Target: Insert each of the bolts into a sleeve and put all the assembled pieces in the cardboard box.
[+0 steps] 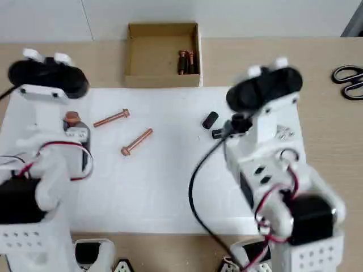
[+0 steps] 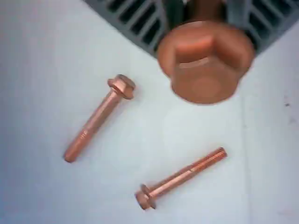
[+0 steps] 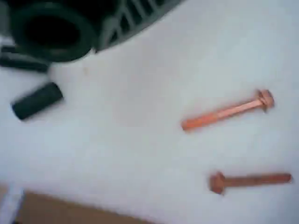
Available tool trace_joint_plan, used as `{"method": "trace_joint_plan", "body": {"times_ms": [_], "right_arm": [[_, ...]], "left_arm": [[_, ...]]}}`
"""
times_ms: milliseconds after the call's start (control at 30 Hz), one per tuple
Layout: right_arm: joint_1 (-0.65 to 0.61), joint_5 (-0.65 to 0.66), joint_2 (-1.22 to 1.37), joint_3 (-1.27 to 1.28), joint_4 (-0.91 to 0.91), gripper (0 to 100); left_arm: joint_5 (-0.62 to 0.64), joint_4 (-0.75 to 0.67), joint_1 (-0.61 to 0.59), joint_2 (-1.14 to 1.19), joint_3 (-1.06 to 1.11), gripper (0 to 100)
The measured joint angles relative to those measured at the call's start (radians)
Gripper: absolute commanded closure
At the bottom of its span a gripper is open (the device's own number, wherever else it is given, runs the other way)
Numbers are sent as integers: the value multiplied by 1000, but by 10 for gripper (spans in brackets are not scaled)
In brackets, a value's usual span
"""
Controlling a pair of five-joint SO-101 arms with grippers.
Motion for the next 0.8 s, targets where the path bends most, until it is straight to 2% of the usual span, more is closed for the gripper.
{"method": "trace_joint_plan", "body": {"times_ms": [167, 233, 367, 533, 633, 800], "right_arm": [[-48, -12, -169, 276, -153, 995], [-60, -2, -221, 371, -209, 995], [-57, 83, -290, 546, -339, 995], [-71, 100, -367, 733, -517, 995], [-123, 101, -428, 830, -588, 995], [-219, 101, -532, 948, -620, 995]], "left_arm": [[8, 17, 52, -72, 75, 994], [57, -41, 83, -91, 104, 994], [235, -216, 143, -126, 203, 994], [394, -377, 259, -169, 305, 994], [434, -440, 348, -195, 341, 994], [451, -497, 394, -212, 364, 994]]}}
